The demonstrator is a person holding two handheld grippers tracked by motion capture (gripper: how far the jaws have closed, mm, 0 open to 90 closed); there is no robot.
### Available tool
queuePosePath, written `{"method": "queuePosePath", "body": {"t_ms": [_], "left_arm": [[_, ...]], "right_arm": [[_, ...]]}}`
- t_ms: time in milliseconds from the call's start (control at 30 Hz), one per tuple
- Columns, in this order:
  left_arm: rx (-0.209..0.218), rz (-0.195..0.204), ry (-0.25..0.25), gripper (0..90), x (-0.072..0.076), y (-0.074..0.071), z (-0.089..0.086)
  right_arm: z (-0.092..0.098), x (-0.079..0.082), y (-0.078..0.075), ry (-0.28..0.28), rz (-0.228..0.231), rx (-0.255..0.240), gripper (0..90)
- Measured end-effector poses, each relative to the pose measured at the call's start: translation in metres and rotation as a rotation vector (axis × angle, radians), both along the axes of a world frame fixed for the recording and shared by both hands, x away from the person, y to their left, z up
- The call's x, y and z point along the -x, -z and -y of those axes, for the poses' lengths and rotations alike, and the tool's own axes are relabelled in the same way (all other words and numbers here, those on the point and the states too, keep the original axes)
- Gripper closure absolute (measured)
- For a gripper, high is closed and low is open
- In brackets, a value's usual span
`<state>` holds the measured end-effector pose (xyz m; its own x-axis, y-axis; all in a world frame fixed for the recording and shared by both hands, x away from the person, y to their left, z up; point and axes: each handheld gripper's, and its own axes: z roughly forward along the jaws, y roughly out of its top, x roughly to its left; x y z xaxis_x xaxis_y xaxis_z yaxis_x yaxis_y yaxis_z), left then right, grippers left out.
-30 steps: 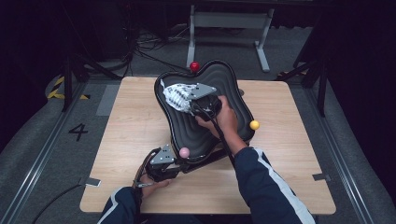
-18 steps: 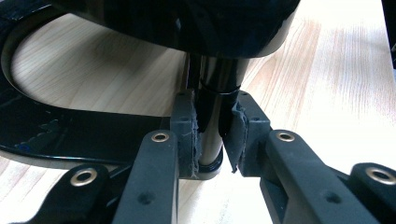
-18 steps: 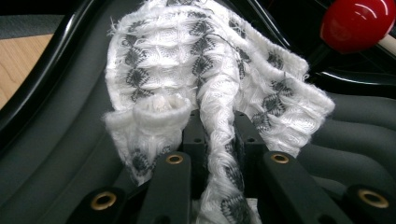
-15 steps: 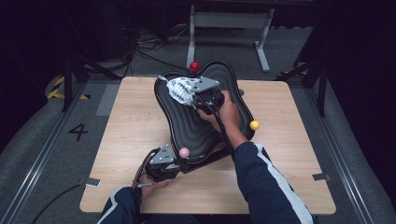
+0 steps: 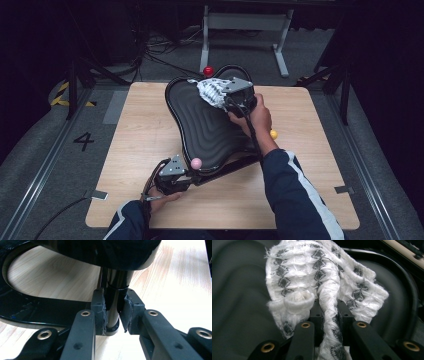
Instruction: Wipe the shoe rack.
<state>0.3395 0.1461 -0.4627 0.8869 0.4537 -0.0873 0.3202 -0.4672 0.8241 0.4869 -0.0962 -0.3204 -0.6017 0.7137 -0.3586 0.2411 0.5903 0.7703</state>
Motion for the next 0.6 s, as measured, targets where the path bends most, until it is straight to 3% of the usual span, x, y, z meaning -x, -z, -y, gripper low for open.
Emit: {"method": "queuePosePath", "body": {"t_ms": [233, 300, 600], "left_arm": [[0.0, -0.003, 0.005, 73.2, -0.001, 0.0, -0.002], [0.0, -0.003, 0.005, 73.2, -0.001, 0.0, -0.002], [0.004, -0.006, 0.008, 73.0, -0.001, 0.001, -0.002]], "right_arm": [[0.037, -0.016, 0.0, 0.097, -0.023, -0.045, 79.3], [0.047, -0.021, 0.0, 0.13, -0.024, -0.038, 79.4], [0.055, -0.022, -0.001, 0.154, -0.013, -0.016, 79.6]]}}
